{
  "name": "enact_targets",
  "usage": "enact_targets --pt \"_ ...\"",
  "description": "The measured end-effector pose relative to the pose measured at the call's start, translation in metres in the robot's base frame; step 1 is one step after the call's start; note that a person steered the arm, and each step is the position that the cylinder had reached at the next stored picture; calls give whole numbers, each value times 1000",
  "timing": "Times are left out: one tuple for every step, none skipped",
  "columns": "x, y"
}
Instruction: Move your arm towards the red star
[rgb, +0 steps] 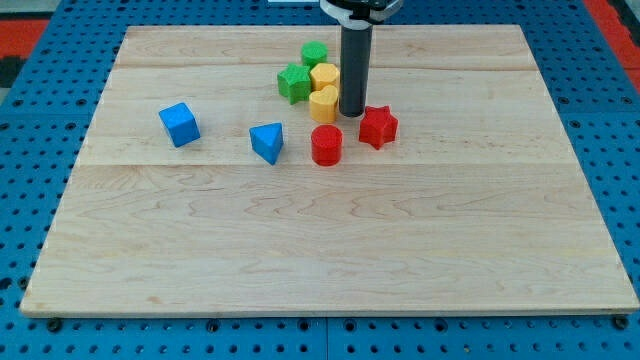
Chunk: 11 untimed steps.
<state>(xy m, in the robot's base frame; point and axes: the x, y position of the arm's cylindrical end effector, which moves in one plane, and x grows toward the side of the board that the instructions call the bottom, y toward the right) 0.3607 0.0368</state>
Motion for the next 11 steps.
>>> enact_targets --pt "20 -5" --pt "3 -26" --pt "-12 -26" --pt "-22 53" --pt "-24 81" --pt "-24 85" --pt "-24 86" --pt "-25 102" --pt "-25 102" --pt "-25 103" --pt "-20 103"
